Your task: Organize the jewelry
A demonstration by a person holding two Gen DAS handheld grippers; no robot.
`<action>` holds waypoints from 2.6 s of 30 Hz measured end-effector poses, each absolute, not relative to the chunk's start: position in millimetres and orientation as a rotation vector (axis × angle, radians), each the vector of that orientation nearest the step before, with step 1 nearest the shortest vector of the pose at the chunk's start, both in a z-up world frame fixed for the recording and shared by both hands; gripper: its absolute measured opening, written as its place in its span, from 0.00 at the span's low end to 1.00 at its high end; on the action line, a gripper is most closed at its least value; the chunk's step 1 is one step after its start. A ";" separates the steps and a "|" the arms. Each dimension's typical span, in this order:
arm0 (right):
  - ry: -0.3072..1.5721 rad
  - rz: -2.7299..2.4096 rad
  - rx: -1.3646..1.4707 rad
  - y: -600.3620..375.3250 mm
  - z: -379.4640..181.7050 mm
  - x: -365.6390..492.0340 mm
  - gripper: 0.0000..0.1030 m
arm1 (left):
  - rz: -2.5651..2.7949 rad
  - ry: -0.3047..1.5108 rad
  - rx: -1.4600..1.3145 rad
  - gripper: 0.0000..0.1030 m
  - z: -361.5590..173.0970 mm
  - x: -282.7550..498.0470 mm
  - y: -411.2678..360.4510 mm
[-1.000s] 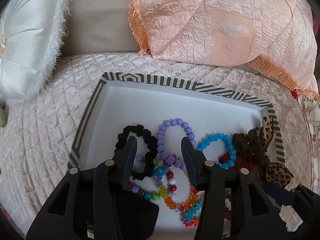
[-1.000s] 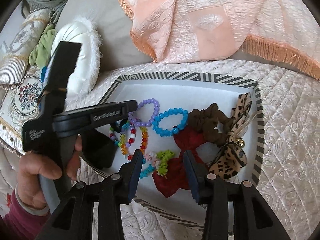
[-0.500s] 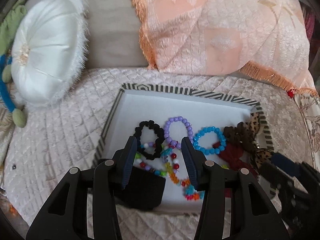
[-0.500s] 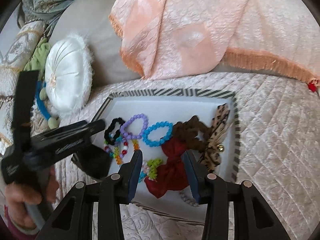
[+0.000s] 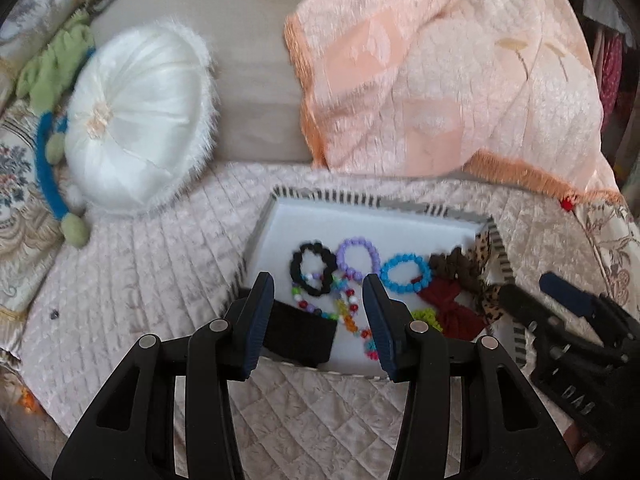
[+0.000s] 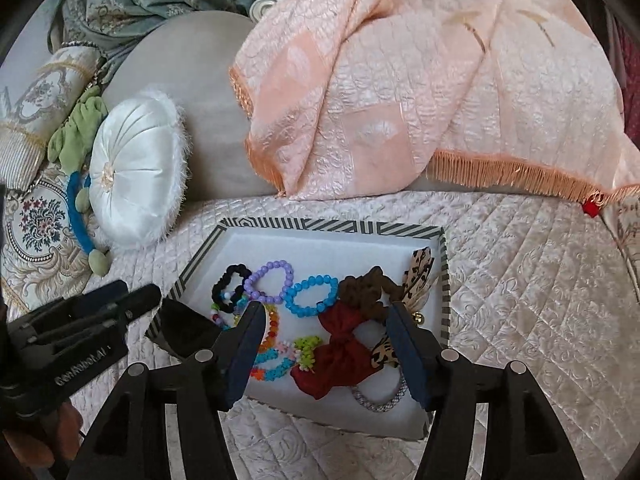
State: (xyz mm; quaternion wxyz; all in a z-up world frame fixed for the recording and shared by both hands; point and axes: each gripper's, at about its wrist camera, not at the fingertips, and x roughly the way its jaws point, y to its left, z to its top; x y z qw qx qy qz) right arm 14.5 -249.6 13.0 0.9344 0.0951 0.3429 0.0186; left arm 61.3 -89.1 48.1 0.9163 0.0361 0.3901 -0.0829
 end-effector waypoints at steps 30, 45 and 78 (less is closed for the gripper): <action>0.625 -0.015 0.121 -236.2 39.0 -6.0 0.69 | -0.134 0.713 0.033 0.44 67.8 47.3 -76.2; 0.675 -0.019 0.114 -235.2 30.9 -2.9 0.70 | -0.131 0.737 0.060 0.44 58.8 50.1 -80.3; 0.710 -0.008 0.121 -235.9 24.3 -2.0 0.72 | -0.145 0.734 0.088 0.44 54.7 49.5 -84.2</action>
